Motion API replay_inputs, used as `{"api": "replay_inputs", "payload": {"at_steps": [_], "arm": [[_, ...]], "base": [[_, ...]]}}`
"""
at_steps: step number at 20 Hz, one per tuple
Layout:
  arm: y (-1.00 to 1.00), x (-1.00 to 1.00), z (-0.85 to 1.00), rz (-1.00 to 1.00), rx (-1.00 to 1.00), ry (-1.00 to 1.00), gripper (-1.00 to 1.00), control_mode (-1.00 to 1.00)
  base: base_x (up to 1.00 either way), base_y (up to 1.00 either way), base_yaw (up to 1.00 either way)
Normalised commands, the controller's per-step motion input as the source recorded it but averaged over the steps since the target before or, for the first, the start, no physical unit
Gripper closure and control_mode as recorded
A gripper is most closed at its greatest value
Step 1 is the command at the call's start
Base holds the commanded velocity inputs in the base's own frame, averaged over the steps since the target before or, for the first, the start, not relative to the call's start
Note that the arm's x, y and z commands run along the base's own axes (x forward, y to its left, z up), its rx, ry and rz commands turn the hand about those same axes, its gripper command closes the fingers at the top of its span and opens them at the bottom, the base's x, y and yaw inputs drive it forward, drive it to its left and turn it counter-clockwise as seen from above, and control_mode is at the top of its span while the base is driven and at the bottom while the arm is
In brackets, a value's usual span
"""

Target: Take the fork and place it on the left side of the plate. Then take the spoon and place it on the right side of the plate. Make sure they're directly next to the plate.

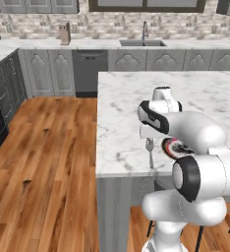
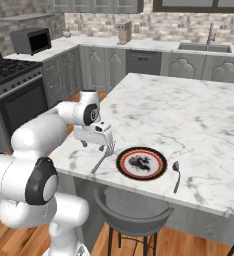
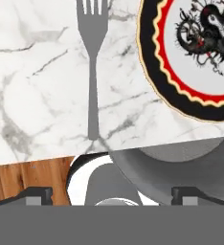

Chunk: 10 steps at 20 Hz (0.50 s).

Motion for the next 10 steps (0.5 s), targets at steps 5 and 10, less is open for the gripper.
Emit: {"api": "replay_inputs", "payload": {"at_steps": [5,10], "arm": [[0.00,-0.60,0.71,0.00,0.00,0.00,-1.00,-1.00],[0.00,-0.54,0.60,0.00,0.00,0.00,-1.00,-1.00]], "base": [[0.00,0.00,0.00],[0.00,0.00,0.00]]}}
